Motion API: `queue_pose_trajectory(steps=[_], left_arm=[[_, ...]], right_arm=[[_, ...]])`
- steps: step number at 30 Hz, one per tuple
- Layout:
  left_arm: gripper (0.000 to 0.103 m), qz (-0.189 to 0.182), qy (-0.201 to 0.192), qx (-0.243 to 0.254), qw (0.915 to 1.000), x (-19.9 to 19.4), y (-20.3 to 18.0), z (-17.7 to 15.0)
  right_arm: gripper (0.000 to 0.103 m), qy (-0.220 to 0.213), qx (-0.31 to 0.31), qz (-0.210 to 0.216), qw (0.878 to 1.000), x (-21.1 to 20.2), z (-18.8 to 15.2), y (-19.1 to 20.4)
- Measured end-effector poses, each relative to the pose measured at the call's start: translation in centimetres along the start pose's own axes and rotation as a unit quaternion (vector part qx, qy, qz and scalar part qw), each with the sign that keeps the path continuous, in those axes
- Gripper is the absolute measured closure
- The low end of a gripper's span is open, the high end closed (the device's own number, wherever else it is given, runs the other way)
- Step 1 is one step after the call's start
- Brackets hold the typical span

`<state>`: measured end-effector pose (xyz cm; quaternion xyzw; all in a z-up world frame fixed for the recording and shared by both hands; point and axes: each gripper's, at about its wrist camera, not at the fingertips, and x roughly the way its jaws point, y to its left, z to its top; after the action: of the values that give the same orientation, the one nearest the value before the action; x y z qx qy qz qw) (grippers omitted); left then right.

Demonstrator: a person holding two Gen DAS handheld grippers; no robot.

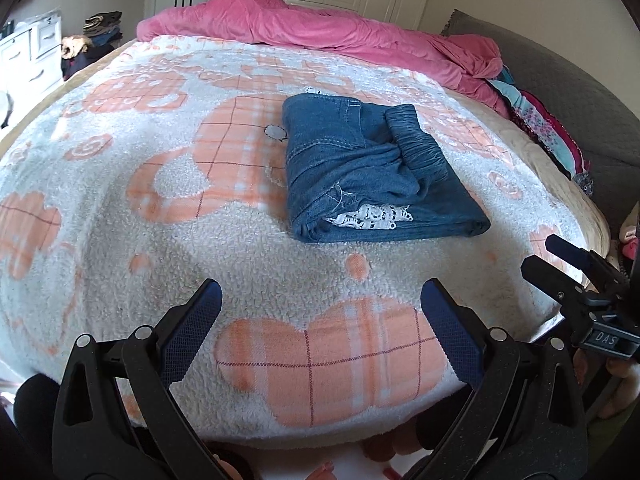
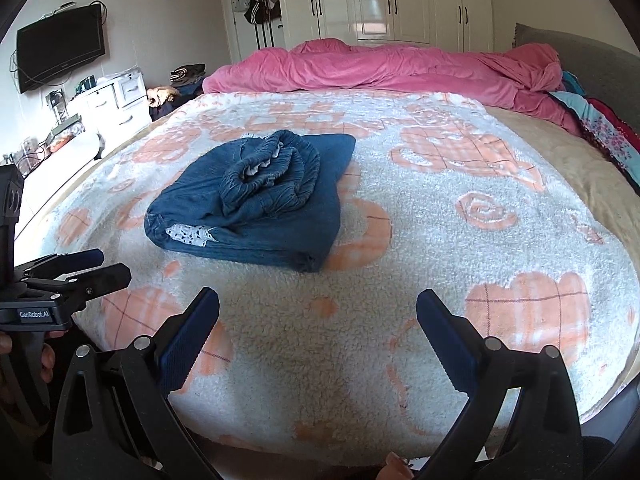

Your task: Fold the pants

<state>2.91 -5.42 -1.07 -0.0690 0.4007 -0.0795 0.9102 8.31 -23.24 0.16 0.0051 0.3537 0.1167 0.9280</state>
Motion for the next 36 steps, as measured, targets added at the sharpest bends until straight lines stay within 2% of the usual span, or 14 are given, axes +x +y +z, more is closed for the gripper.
queue_pose_trajectory(steps=[36], left_arm=[[0.009,0.008,-0.004,-0.004,1.0,-0.06,0.32,0.41]], right_arm=[[0.004,0.009,-0.005,-0.005,1.0,0.63,-0.16,-0.13]])
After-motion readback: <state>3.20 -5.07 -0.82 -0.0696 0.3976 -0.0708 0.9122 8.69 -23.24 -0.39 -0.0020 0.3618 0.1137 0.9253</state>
